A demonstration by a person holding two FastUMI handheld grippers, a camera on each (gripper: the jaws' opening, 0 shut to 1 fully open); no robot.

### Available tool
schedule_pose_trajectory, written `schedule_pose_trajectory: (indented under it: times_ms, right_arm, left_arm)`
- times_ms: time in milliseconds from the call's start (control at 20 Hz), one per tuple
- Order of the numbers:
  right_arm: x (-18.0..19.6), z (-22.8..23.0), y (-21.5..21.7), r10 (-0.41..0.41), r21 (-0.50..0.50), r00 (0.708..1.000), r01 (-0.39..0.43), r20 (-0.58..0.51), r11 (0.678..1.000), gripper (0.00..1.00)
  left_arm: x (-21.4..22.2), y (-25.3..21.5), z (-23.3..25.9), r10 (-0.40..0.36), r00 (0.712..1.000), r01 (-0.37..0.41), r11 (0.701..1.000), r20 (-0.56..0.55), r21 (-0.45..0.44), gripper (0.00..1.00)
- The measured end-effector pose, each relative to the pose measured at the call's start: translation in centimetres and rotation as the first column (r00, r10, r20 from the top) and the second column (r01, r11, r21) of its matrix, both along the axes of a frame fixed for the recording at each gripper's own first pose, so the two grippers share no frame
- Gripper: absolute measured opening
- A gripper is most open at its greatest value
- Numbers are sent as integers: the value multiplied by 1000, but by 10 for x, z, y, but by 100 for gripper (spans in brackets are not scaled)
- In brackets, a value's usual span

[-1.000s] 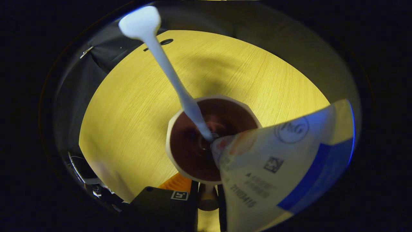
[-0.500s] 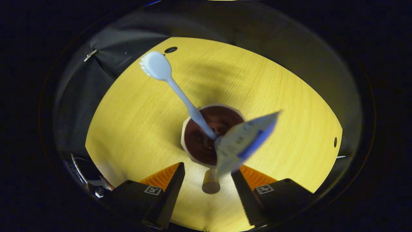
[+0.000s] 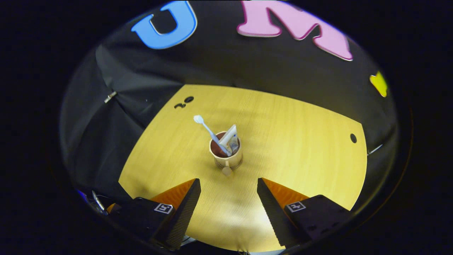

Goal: Put the toothbrush and toothpaste on the desktop into the cup, then pick up the cup and place it on the coaster on the desktop.

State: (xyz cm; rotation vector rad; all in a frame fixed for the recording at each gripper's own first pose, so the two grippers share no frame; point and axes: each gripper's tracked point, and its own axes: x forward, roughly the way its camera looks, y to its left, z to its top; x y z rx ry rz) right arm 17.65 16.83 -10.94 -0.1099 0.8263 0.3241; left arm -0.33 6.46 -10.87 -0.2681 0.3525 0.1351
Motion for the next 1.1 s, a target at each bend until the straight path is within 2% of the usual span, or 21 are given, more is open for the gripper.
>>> schedule_pose_trajectory:
  times_ms: [150, 300, 450, 650, 700, 900, 1100]
  right_arm:
    - [-31, 34, -27, -66, 32, 988, 62, 137, 998, 99]
    - [-66, 70, -63, -141, 52, 946, 131, 292, 990, 99]
    - [-105, 99, -92, -206, 78, 886, 191, 416, 978, 99]
    - [-162, 131, -114, -239, 92, 797, 227, 554, 970, 98]
    - [-169, 134, -123, -261, 91, 769, 257, 584, 962, 99]
    - [-211, 159, -141, -354, 186, 671, 312, 651, 932, 99]
    - [-241, 151, -165, -404, 201, 624, 371, 669, 907, 98]
  left_arm:
    - [-4, -13, 20, -65, 998, 65, 998, 16, 13, 98]
    - [-6, -29, 52, -137, 989, 135, 990, 54, 28, 98]
    - [-10, -40, 83, -191, 975, 183, 980, 115, 79, 98]
    - [-21, -54, 109, -228, 952, 203, 970, 203, 136, 98]
    - [-23, -55, 110, -225, 951, 197, 969, 214, 146, 98]
    - [-32, -65, 115, -250, 937, 223, 966, 245, 131, 98]
    - [-40, -71, 125, -287, 916, 254, 956, 280, 148, 98]
